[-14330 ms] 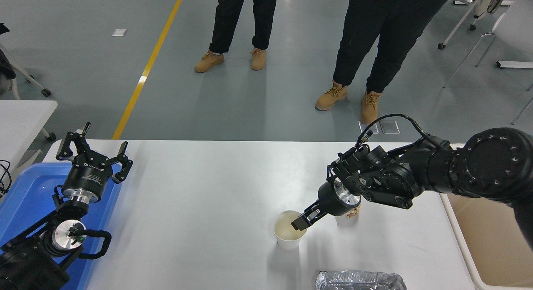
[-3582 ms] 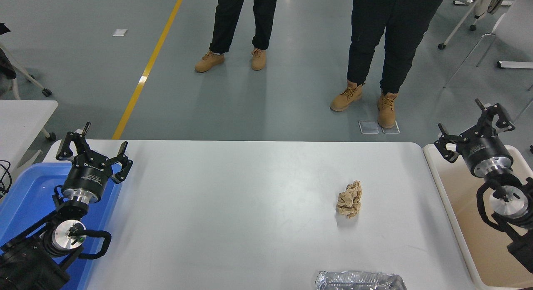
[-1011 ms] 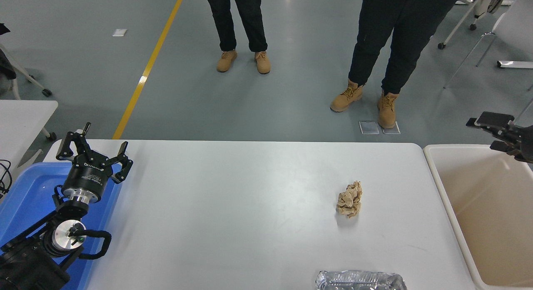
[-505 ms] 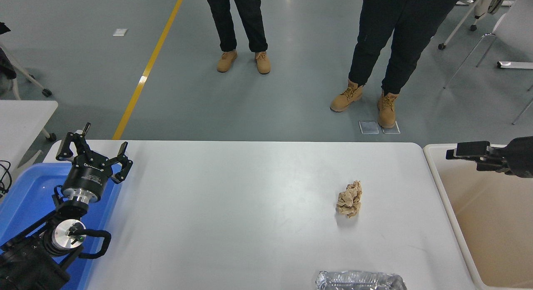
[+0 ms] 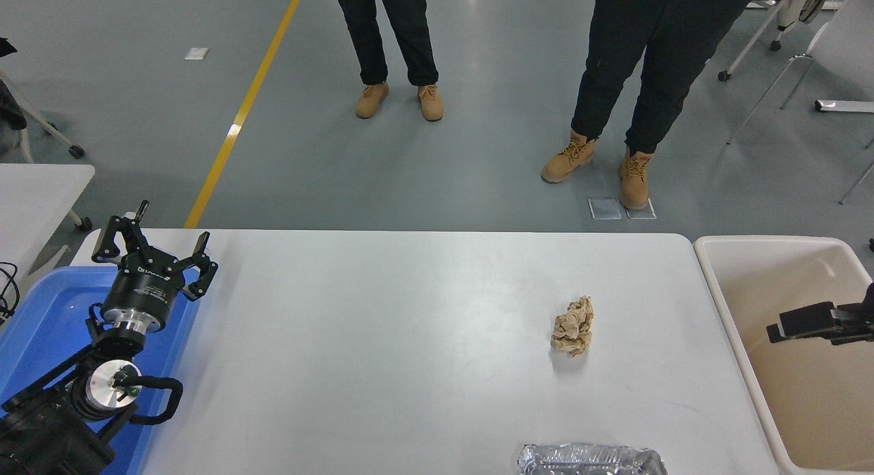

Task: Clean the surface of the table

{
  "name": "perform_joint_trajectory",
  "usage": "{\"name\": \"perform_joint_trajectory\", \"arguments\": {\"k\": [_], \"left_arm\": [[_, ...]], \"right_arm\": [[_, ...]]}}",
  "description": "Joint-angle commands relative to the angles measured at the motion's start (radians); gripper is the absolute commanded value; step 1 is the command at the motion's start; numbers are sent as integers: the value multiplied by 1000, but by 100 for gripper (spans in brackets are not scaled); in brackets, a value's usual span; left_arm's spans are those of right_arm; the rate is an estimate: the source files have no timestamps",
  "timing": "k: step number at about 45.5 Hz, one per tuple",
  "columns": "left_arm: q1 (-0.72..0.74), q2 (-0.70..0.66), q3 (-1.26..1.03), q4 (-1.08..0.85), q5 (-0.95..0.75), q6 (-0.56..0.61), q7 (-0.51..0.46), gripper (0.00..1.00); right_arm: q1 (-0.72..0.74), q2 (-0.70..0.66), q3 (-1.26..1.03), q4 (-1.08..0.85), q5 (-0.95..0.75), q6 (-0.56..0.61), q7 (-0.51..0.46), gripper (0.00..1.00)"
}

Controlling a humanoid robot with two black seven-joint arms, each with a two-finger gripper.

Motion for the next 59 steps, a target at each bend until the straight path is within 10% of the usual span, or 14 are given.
{"name": "perform_joint_trajectory", "arguments": {"k": [1,30,59], "left_arm": [[0,0,0,0,-1,0,0,99],[0,0,0,0,1,0,0,99],[0,0,0,0,1,0,0,99]], "right_arm": [[-51,-55,3,82,-19,7,0,99],[-365,-35,15,150,369,-179,2,99],[-427,112,58,189,370,-298,49,99]]}}
